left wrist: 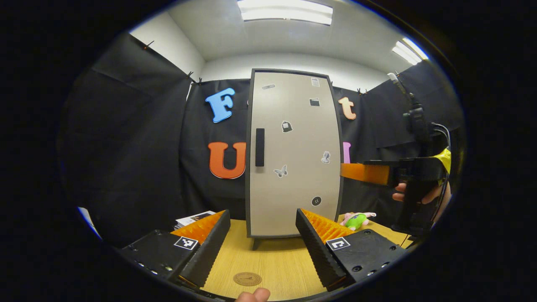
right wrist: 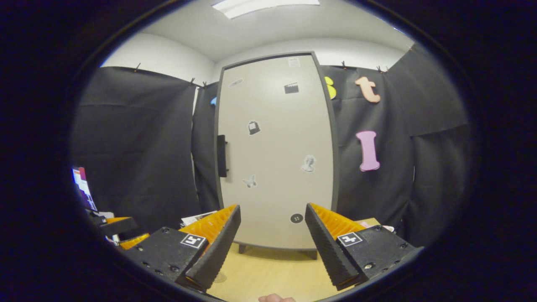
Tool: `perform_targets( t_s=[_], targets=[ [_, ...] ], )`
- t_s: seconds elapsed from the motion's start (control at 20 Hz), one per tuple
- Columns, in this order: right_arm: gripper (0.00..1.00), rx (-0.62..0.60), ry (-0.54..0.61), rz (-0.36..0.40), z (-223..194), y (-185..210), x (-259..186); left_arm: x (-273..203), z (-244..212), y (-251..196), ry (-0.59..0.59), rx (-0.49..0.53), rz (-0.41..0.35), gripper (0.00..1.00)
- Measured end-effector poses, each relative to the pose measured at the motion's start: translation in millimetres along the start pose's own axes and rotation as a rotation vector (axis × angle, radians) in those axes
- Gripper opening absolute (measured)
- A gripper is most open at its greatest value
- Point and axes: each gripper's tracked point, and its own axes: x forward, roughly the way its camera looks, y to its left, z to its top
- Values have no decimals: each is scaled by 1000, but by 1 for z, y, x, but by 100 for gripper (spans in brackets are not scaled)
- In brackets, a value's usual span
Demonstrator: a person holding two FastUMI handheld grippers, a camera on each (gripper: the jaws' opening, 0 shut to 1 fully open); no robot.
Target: Open the cabinet door with the right hand, grasp the bottle in the cabinet with the left hand and place it on the coaster, then close the cabinet door with the right hand.
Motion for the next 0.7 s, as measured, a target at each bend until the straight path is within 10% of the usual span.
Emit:
perform_targets(
  t_s=[0.7],
  targets=[
    [99, -48, 1, 135, 42, 111, 178, -9, 1, 21, -8, -4, 28, 95]
  ],
)
